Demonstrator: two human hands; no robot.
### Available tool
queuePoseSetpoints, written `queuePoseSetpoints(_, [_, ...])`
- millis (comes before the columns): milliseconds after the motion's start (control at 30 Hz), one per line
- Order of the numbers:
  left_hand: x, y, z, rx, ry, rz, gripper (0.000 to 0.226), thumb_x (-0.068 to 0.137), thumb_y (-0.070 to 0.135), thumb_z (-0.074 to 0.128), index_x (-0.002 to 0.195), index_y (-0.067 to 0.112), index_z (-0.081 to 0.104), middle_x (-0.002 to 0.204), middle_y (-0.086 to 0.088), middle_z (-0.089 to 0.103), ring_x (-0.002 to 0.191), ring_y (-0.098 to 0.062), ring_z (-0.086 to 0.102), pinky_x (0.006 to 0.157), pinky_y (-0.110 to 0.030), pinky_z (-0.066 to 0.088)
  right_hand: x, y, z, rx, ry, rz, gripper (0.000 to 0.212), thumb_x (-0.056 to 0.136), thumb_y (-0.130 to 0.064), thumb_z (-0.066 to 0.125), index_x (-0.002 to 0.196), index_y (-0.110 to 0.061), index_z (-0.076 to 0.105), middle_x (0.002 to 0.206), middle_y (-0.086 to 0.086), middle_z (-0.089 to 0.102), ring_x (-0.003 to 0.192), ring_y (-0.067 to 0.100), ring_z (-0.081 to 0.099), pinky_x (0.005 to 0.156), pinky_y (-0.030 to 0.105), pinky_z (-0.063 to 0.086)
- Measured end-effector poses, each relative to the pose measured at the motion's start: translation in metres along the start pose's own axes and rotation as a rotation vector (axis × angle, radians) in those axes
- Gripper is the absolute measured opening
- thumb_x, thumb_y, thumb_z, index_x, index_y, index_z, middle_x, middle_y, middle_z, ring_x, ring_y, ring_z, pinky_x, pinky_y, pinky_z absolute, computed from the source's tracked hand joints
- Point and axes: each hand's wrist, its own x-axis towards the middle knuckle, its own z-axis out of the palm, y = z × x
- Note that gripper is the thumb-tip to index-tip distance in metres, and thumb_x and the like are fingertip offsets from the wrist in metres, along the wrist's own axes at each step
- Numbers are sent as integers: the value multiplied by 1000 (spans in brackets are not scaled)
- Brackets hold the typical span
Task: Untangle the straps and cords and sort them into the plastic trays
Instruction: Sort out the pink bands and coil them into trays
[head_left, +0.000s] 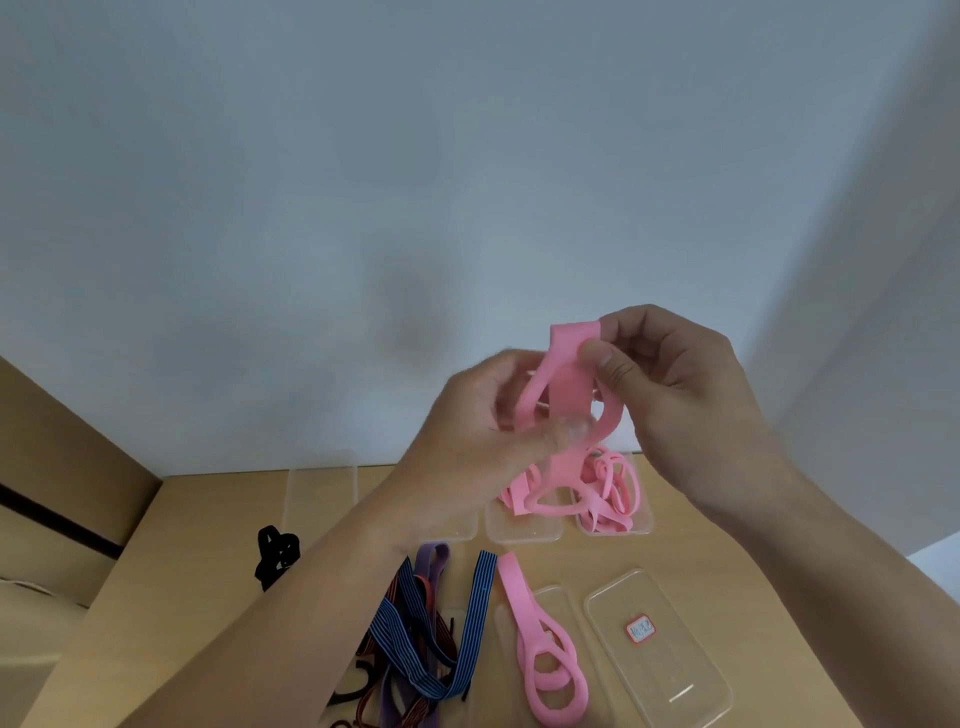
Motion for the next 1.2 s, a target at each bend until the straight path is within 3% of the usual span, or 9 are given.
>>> queuePoseSetpoints(233, [-3, -21, 13, -11, 9, -51, 25, 87, -1, 75, 106, 16, 74, 104, 0, 79, 100, -15, 75, 92, -33, 59, 11, 3, -1, 2, 66, 32, 6, 96, -15, 65, 92, -12, 69, 90, 8, 73, 86, 31, 67, 80, 43, 54])
queuePoseSetpoints(467, [-4, -32, 20, -48, 37, -101, 23, 86, 2, 76, 108, 9, 75, 103, -3, 79, 101, -17, 75, 94, -38, 58, 12, 8, -2, -67, 39, 16, 7, 96, -13, 65, 91, -15, 69, 88, 1, 73, 82, 20, 65, 75, 37, 51])
queuePoseSetpoints(700, [0, -39, 21, -33, 47, -133, 20, 84, 5, 80, 103, 12, 77, 98, -4, 79, 98, -23, 75, 93, -55, 58, 10, 9, -13, -198, -80, -48, 5, 96, -12, 64, 94, -13, 69, 85, -6, 70, 74, 6, 58, 66, 29, 48])
queuePoseSetpoints(867, [1, -44, 24, -32, 47, -162, 19, 88, 12, 78, 107, 12, 77, 101, -5, 79, 99, -22, 74, 96, -53, 56, 9, 9, -15, -213, -102, -67, 6, 97, -13, 63, 97, -15, 69, 89, -5, 70, 80, 19, 61, 69, 47, 50])
queuePoseSetpoints(933, [0, -45, 26, -25, 46, -169, 17, 91, 18, 75, 108, 15, 77, 99, -7, 79, 97, -23, 75, 93, -54, 57, 8, 11, -15, -235, -106, -92, 7, 97, -15, 63, 97, -19, 68, 88, -6, 68, 72, 28, 58, 64, 42, 49])
queuePoseSetpoints(1000, [-1, -46, 29, -39, 72, -171, 15, 93, 22, 73, 105, 15, 78, 95, -5, 79, 93, -24, 76, 89, -55, 59, 5, 12, -13, -266, -103, -145, 6, 98, -18, 62, 96, -22, 66, 90, -12, 66, 69, 23, 56, 63, 29, 47])
queuePoseSetpoints(1067, [2, -47, 29, -94, 133, -193, 15, 94, 25, 71, 102, 15, 78, 93, -4, 79, 90, -24, 76, 88, -54, 60, 0, 12, -10, -341, -101, -260, 5, 99, -20, 59, 97, -21, 64, 94, -23, 63, 80, 10, 58, 66, 17, 43])
queuePoseSetpoints(1133, [4, -48, 27, -195, 178, -243, 18, 94, 25, 70, 101, 11, 79, 93, -8, 79, 89, -28, 77, 87, -53, 61, -6, 15, -8, -405, -102, -401, 8, 97, -15, 58, 98, -17, 66, 97, -20, 63, 90, 10, 57, 70, 18, 42])
queuePoseSetpoints(1200, [7, -49, 25, -239, 190, -277, 13, 96, 18, 69, 97, 14, 81, 92, -9, 79, 87, -27, 77, 83, -43, 63, -14, 22, -6, -466, -93, -531, 10, 97, -9, 57, 99, -10, 67, 100, -4, 62, 94, 20, 57, 74, 23, 44])
